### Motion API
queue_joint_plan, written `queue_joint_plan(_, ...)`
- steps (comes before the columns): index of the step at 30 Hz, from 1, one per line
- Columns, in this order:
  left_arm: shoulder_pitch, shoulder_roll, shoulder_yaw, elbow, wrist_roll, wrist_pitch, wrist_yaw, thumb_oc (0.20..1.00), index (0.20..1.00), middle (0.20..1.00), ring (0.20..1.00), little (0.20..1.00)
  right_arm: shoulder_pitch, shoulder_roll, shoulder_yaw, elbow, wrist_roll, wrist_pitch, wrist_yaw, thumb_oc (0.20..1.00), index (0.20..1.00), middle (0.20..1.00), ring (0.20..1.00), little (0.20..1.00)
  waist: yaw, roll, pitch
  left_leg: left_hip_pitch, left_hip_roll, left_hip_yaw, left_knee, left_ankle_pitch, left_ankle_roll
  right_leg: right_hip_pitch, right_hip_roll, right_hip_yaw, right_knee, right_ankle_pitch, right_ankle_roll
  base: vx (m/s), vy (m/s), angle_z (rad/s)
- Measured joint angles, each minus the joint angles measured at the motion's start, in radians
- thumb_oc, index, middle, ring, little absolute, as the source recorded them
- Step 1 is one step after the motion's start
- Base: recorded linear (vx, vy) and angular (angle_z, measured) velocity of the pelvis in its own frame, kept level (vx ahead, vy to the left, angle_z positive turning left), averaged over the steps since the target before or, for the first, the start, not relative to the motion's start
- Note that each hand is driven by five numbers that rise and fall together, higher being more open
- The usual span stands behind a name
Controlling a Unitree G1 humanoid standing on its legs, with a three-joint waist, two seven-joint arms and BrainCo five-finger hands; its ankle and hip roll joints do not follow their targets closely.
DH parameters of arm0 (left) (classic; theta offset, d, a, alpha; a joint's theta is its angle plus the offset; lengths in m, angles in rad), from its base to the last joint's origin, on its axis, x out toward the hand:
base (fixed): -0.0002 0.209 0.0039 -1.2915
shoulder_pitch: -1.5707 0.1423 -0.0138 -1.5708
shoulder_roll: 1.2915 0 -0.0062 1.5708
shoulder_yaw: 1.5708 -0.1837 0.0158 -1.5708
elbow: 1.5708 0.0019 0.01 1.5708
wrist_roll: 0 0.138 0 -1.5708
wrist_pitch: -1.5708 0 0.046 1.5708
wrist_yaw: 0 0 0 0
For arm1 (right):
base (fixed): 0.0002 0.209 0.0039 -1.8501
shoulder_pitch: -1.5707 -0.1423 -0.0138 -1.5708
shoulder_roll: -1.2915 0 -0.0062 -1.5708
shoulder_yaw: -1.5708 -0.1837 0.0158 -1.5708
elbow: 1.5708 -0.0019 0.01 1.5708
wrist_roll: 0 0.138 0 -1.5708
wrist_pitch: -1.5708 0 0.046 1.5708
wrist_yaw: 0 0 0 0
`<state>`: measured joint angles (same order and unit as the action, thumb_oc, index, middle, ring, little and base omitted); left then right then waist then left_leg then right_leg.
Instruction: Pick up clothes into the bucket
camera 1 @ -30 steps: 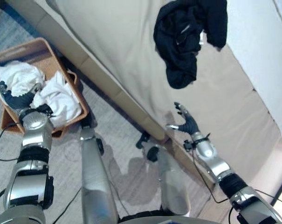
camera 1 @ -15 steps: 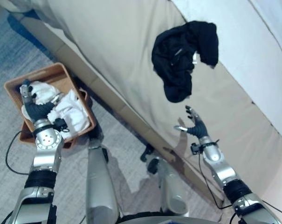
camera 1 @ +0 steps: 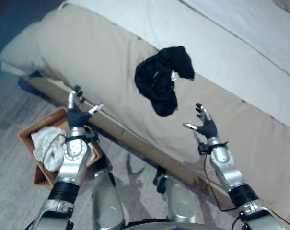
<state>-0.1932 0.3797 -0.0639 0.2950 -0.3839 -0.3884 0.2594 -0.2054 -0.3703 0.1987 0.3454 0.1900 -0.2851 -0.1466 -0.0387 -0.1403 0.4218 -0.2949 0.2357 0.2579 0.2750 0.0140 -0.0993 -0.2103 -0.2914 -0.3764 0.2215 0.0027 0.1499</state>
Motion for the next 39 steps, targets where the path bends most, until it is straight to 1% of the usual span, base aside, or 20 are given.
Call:
queue_joint_plan(6, 0.077, -0.042, 0.003, -0.002, -0.039, 0.013, -0.069, 1.0, 1.0, 1.0, 1.0, 1.0, 0.009, -0.062, 0.008, -0.024, -0.004, 0.032, 0.047, 1.0, 1.0, 1.0, 1.0, 1.0, -0.047, 0.054, -0.07, 0.102, 0.04, 0.051, -0.054, 0.015, -0.008, 0.03, 0.051, 0.047, -0.006, -0.005, -0.011, 0.09, -0.176, -0.36)
queue_joint_plan(8, 0.101, -0.044, 0.005, -0.004, -0.065, 0.018, -0.085, 1.0, 1.0, 1.0, 1.0, 1.0, 0.009, -0.069, 0.01, -0.024, -0.005, 0.039, 0.053, 1.0, 1.0, 1.0, 1.0, 1.0, -0.039, 0.055, -0.097, 0.138, 0.056, 0.061, -0.046, 0.016, -0.011, 0.031, 0.075, 0.068, 0.005, -0.031, -0.024, 0.12, -0.099, -0.58)
queue_joint_plan(9, 0.125, -0.033, 0.001, -0.009, -0.082, 0.028, -0.095, 1.0, 1.0, 1.0, 1.0, 1.0, -0.009, -0.066, 0.013, -0.016, -0.013, 0.047, 0.055, 1.0, 1.0, 1.0, 1.0, 1.0, -0.018, 0.053, -0.103, 0.164, 0.08, 0.044, -0.008, 0.006, -0.032, 0.032, 0.092, 0.103, 0.036, -0.059, -0.053, 0.06, -0.048, -0.89)
queue_joint_plan(10, 0.134, -0.039, 0.001, -0.007, -0.097, 0.038, -0.103, 1.0, 1.0, 1.0, 1.0, 1.0, -0.016, -0.07, 0.022, -0.016, -0.015, 0.054, 0.053, 1.0, 1.0, 1.0, 1.0, 1.0, 0.004, 0.053, -0.107, 0.172, 0.068, -0.032, 0.029, 0.017, -0.016, 0.038, 0.097, 0.111, 0.033, -0.075, -0.073, 0.15, -0.032, -1.26)
queue_joint_plan(11, 0.15, -0.063, -0.005, -0.007, -0.123, 0.045, -0.105, 1.0, 1.0, 1.0, 1.0, 1.0, -0.036, -0.069, 0.035, -0.017, -0.022, 0.064, 0.052, 1.0, 1.0, 1.0, 1.0, 1.0, 0.01, 0.054, -0.113, 0.166, 0.043, -0.182, 0.081, 0.047, 0.014, 0.077, 0.101, 0.129, -0.013, -0.066, -0.072, 0.08, 0.015, -0.9)
queue_joint_plan(12, 0.152, -0.068, -0.021, -0.005, -0.126, 0.05, -0.109, 1.0, 1.0, 1.0, 1.0, 1.0, -0.037, -0.07, 0.036, -0.021, -0.023, 0.063, 0.052, 1.0, 1.0, 1.0, 1.0, 1.0, 0.025, 0.063, -0.123, 0.145, 0.035, -0.241, 0.098, 0.054, 0.01, 0.087, 0.095, 0.145, -0.032, -0.053, -0.082, 0.15, 0.058, -0.61)
queue_joint_plan(13, 0.144, -0.086, -0.048, -0.003, -0.134, 0.054, -0.126, 1.0, 1.0, 1.0, 1.0, 1.0, -0.038, -0.083, 0.037, -0.019, -0.024, 0.065, 0.046, 1.0, 1.0, 1.0, 1.0, 1.0, 0.019, 0.069, -0.143, 0.124, 0.011, -0.289, 0.066, 0.025, -0.029, 0.082, 0.085, 0.145, -0.046, -0.048, -0.077, 0.11, 0.091, -0.14)
queue_joint_plan(14, 0.139, -0.094, -0.053, -0.009, -0.137, 0.055, -0.134, 1.0, 1.0, 1.0, 1.0, 1.0, -0.04, -0.085, 0.04, -0.019, -0.024, 0.068, 0.044, 1.0, 1.0, 1.0, 1.0, 1.0, 0.019, 0.077, -0.145, 0.114, -0.005, -0.298, 0.035, 0.01, -0.039, 0.081, 0.08, 0.153, -0.051, -0.047, -0.076, 0.16, 0.13, -0.02)
queue_joint_plan(16, 0.139, -0.099, -0.068, -0.017, -0.142, 0.058, -0.145, 1.0, 1.0, 1.0, 1.0, 1.0, -0.056, -0.102, 0.05, -0.016, -0.029, 0.077, 0.046, 1.0, 1.0, 1.0, 1.0, 1.0, 0.028, 0.104, -0.16, 0.108, -0.064, -0.32, -0.076, 0.006, -0.032, 0.053, 0.08, 0.171, -0.045, -0.038, -0.069, 0.16, 0.141, -0.19)
queue_joint_plan(17, 0.145, -0.101, -0.068, -0.017, -0.143, 0.06, -0.144, 1.0, 1.0, 1.0, 1.0, 1.0, -0.065, -0.102, 0.055, -0.016, -0.037, 0.078, 0.046, 1.0, 1.0, 1.0, 1.0, 1.0, 0.026, 0.125, -0.166, 0.108, -0.077, -0.315, -0.103, -0.005, -0.014, 0.048, 0.087, 0.172, -0.045, -0.035, -0.064, 0.16, 0.165, -0.53)
queue_joint_plan(18, 0.151, -0.089, -0.054, -0.017, -0.148, 0.072, -0.149, 1.0, 1.0, 1.0, 1.0, 1.0, -0.077, -0.076, 0.058, -0.013, -0.056, 0.085, 0.048, 1.0, 1.0, 1.0, 1.0, 1.0, 0.031, 0.107, -0.163, 0.128, -0.104, -0.31, -0.113, -0.025, -0.006, 0.028, 0.08, 0.218, -0.051, -0.026, -0.053, 0.16, 0.179, -0.59)
queue_joint_plan(19, 0.169, -0.09, -0.037, -0.02, -0.154, 0.076, -0.151, 1.0, 1.0, 1.0, 1.0, 1.0, -0.086, -0.07, 0.071, -0.015, -0.074, 0.089, 0.055, 1.0, 1.0, 1.0, 1.0, 1.0, 0.031, 0.106, -0.165, 0.136, -0.103, -0.275, -0.121, -0.024, 0.014, 0.037, 0.077, 0.22, -0.068, -0.024, -0.049, 0.15, 0.174, -0.76)
queue_joint_plan(22, 0.216, -0.065, -0.017, -0.043, -0.18, 0.087, -0.158, 1.0, 1.0, 1.0, 1.0, 1.0, -0.087, -0.068, 0.074, -0.016, -0.112, 0.095, 0.065, 1.0, 1.0, 1.0, 1.0, 1.0, 0.043, 0.103, -0.166, 0.169, -0.11, -0.207, -0.125, -0.02, 0.022, 0.053, 0.031, 0.196, 0.003, -0.021, -0.041, 0.11, 0.166, -0.51)
queue_joint_plan(23, 0.219, -0.049, -0.017, -0.043, -0.18, 0.087, -0.165, 1.0, 1.0, 1.0, 1.0, 1.0, -0.089, -0.067, 0.074, -0.015, -0.113, 0.095, 0.066, 1.0, 1.0, 1.0, 1.0, 1.0, 0.056, 0.087, -0.167, 0.179, -0.129, -0.188, -0.123, -0.026, 0.022, 0.07, 0.021, 0.193, -0.01, -0.022, -0.013, 0.05, 0.139, -0.37)
queue_joint_plan(25, 0.228, -0.042, -0.013, -0.039, -0.182, 0.088, -0.178, 1.0, 1.0, 1.0, 1.0, 1.0, -0.115, -0.055, 0.074, 0.011, -0.129, 0.096, 0.07, 1.0, 1.0, 1.0, 1.0, 1.0, 0.053, 0.107, -0.153, 0.176, -0.126, -0.179, -0.116, -0.029, 0.027, 0.069, 0.024, 0.205, -0.02, -0.009, 0.004, -0.01, 0.124, -0.28)
queue_joint_plan(28, 0.224, -0.048, -0.015, -0.043, -0.189, 0.085, -0.191, 1.0, 1.0, 1.0, 1.0, 1.0, -0.136, -0.061, 0.077, 0.042, -0.17, 0.099, 0.057, 1.0, 1.0, 1.0, 1.0, 1.0, 0.052, 0.12, -0.136, 0.144, -0.127, -0.163, -0.1, -0.029, 0.027, 0.027, 0.026, 0.221, -0.019, 0.003, 0.003, -0.15, 0.094, -0.2)
queue_joint_plan(33, 0.166, -0.048, -0.019, -0.044, -0.188, 0.072, -0.178, 1.0, 1.0, 1.0, 1.0, 1.0, -0.289, -0.074, 0.093, 0.156, -0.223, 0.121, 0.002, 1.0, 1.0, 1.0, 1.0, 1.0, 0.054, 0.13, -0.06, 0.026, -0.118, -0.15, -0.05, -0.031, 0.03, -0.074, 0.019, 0.228, -0.032, 0.032, -0.009, -0.09, 0.046, -0.09)
queue_joint_plan(36, 0.18, -0.042, -0.029, -0.044, -0.187, 0.053, -0.157, 1.0, 1.0, 1.0, 1.0, 1.0, -0.308, -0.077, 0.103, 0.162, -0.253, 0.122, -0.027, 1.0, 1.0, 1.0, 1.0, 1.0, 0.06, 0.139, -0.049, 0.006, -0.125, -0.153, -0.04, -0.03, 0.034, -0.078, 0.004, 0.204, -0.054, 0.042, -0.004, -0.13, 0.027, 0.02)
queue_joint_plan(37, 0.166, -0.031, -0.046, -0.049, -0.18, 0.03, -0.143, 1.0, 1.0, 1.0, 1.0, 1.0, -0.376, -0.087, 0.115, 0.206, -0.271, 0.121, -0.062, 1.0, 1.0, 1.0, 1.0, 1.0, 0.057, 0.14, -0.039, -0.049, -0.125, -0.153, -0.016, -0.033, 0.032, -0.119, -0.001, 0.2, -0.053, 0.042, -0.004, -0.12, 0.002, -0.05)
queue_joint_plan(39, 0.129, -0.025, -0.061, -0.071, -0.178, 0.028, -0.132, 1.0, 1.0, 1.0, 1.0, 1.0, -0.484, -0.115, 0.104, 0.244, -0.287, 0.126, -0.096, 1.0, 1.0, 1.0, 1.0, 1.0, 0.061, 0.149, 0.018, -0.111, -0.119, -0.152, 0.008, -0.028, 0.037, -0.167, -0.009, 0.165, -0.047, 0.051, -0.005, -0.08, -0.003, -0.05)
